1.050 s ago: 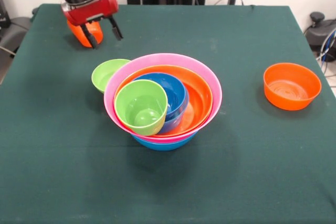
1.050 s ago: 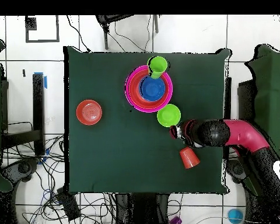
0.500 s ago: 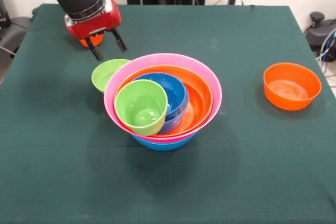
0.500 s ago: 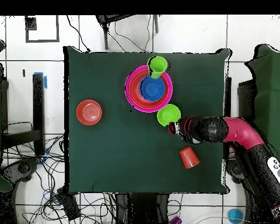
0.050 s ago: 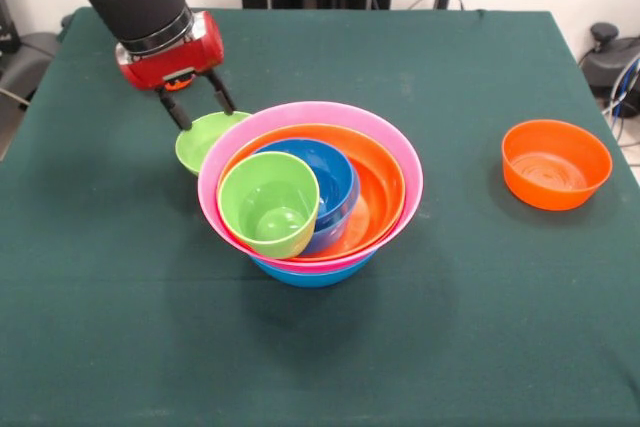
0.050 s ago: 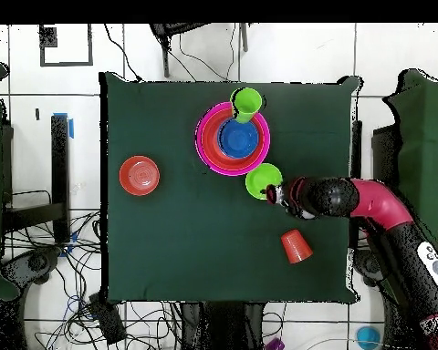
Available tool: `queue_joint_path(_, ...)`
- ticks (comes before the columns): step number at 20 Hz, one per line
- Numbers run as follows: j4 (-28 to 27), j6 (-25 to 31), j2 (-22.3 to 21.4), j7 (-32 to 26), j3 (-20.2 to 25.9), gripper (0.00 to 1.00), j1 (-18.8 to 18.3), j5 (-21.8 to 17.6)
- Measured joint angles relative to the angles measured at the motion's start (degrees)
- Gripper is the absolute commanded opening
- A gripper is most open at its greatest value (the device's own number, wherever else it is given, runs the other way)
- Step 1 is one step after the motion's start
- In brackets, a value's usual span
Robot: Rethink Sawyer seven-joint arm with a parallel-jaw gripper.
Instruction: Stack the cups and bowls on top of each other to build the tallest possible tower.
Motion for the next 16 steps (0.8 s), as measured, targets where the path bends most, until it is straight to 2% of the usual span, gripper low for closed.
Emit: queue_joint_path(16, -3.6, 1.0, 1.5, 0.0, 0.0, 1.00, 0.1, -0.2)
